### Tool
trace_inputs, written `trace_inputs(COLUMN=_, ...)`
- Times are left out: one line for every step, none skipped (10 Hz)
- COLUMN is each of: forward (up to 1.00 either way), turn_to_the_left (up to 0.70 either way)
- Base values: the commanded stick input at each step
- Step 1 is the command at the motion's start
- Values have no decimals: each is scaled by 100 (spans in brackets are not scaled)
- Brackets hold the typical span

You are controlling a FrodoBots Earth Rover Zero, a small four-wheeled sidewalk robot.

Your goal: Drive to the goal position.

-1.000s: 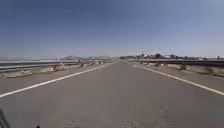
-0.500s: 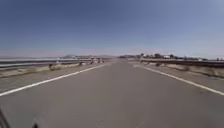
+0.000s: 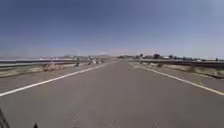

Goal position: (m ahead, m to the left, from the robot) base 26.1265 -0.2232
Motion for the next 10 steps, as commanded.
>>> trace_inputs(forward=100, turn_to_the_left=0)
trace_inputs(forward=100, turn_to_the_left=0)
trace_inputs(forward=100, turn_to_the_left=0)
trace_inputs(forward=100, turn_to_the_left=0)
trace_inputs(forward=100, turn_to_the_left=0)
trace_inputs(forward=100, turn_to_the_left=0)
trace_inputs(forward=100, turn_to_the_left=0)
trace_inputs(forward=100, turn_to_the_left=0)
trace_inputs(forward=100, turn_to_the_left=0)
trace_inputs(forward=100, turn_to_the_left=0)
